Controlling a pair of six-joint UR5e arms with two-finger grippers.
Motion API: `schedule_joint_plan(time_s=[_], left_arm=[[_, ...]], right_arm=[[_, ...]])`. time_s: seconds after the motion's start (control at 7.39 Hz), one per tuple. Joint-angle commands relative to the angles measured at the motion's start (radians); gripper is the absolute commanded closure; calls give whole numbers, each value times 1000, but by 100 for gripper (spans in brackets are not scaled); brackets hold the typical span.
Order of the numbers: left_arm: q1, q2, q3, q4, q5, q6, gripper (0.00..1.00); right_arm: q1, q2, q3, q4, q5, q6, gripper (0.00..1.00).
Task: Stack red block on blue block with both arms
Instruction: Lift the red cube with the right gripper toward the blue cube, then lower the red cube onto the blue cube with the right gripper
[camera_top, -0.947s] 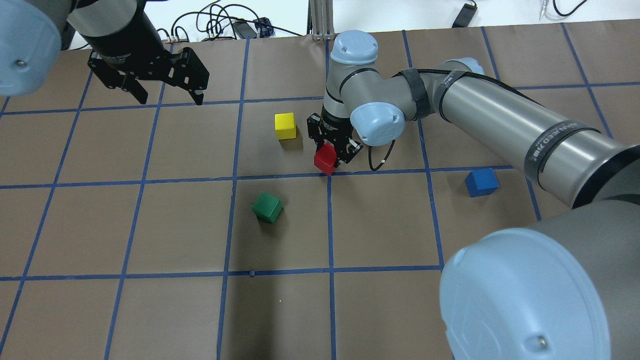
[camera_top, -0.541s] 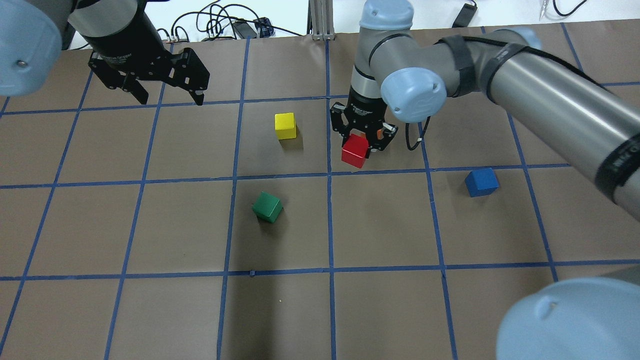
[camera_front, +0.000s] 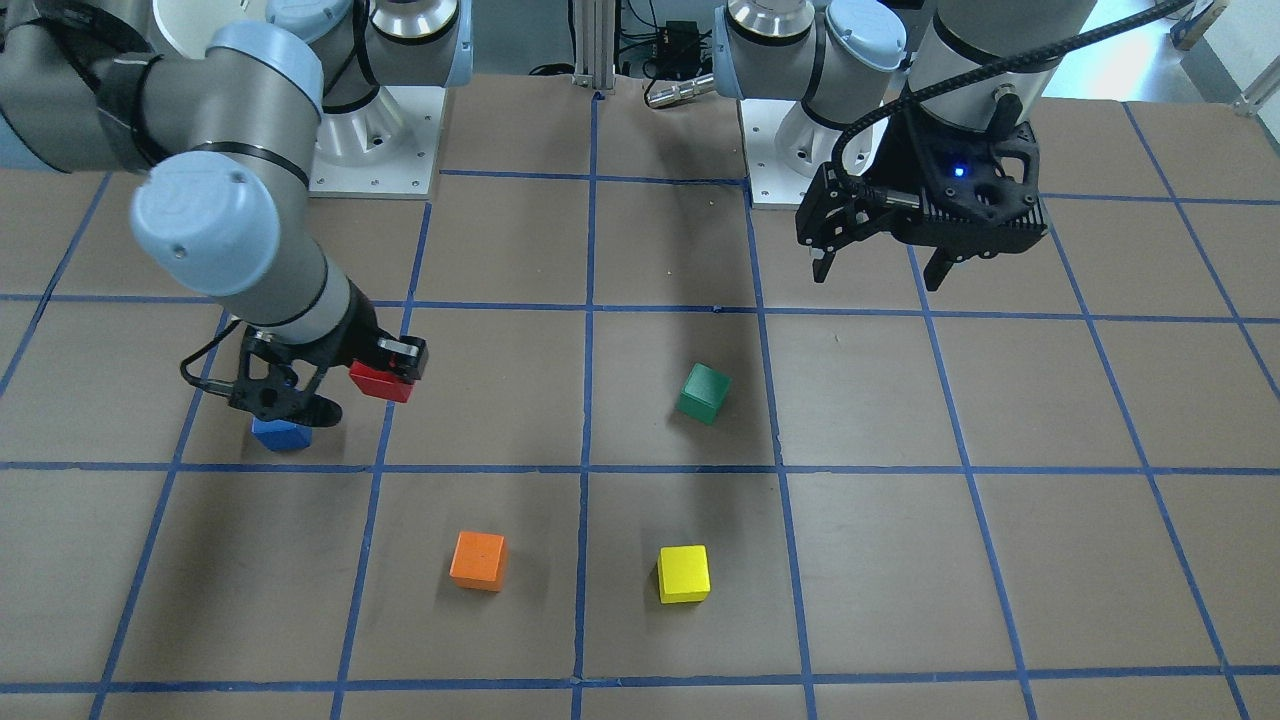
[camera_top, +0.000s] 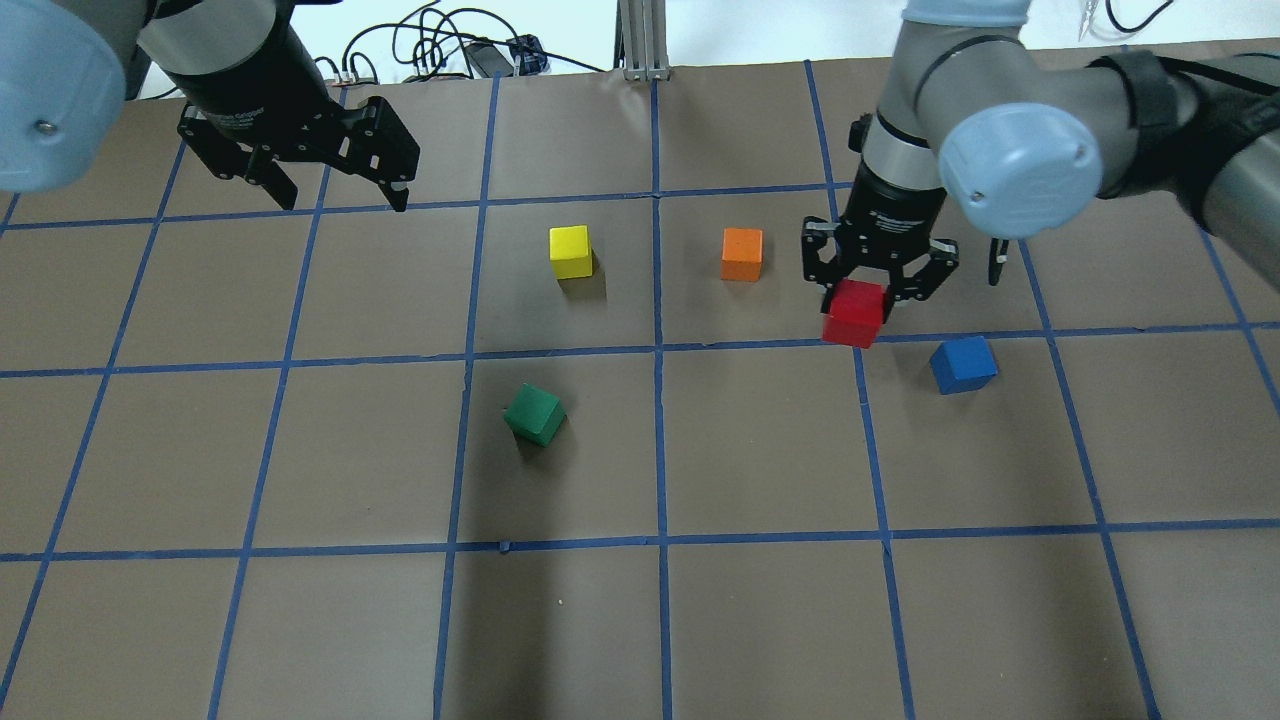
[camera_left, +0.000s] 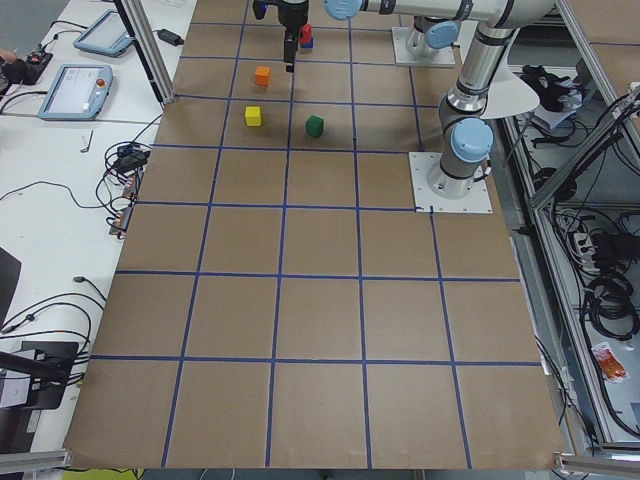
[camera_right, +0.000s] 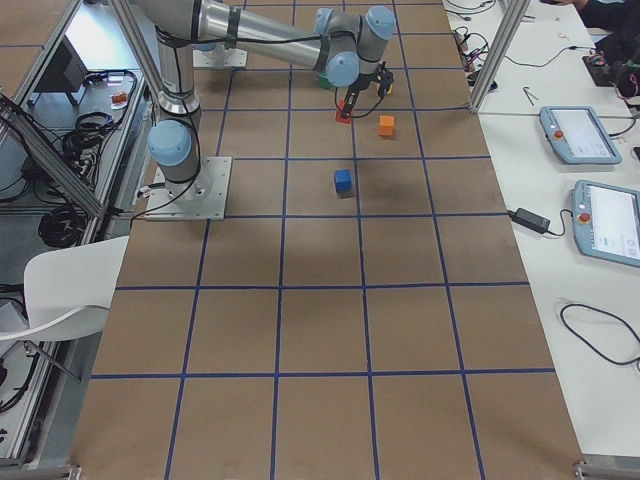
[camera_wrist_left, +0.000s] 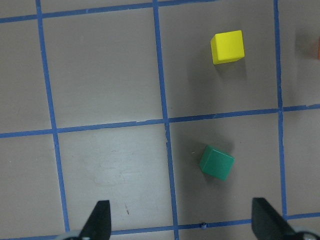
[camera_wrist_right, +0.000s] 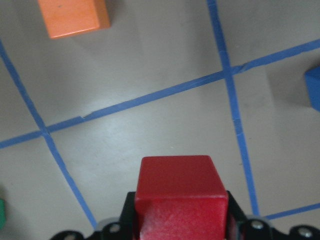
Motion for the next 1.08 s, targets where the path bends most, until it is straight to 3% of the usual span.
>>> schedule_joint_plan(time_s=[0.0,0.27,0.68,0.95], left_arm=[[0,1,0,0,0,0,0],[0,1,0,1,0,0,0],[0,1,0,1,0,0,0],[0,1,0,1,0,0,0]], right_arm=[[-145,-69,104,-43,-35,-253,100],[-194,-70,176,-191,-84,-379,100],[-194,-59,279,-391,-87,-479,100],[-195,-51,294,-402,-101,-509,100]])
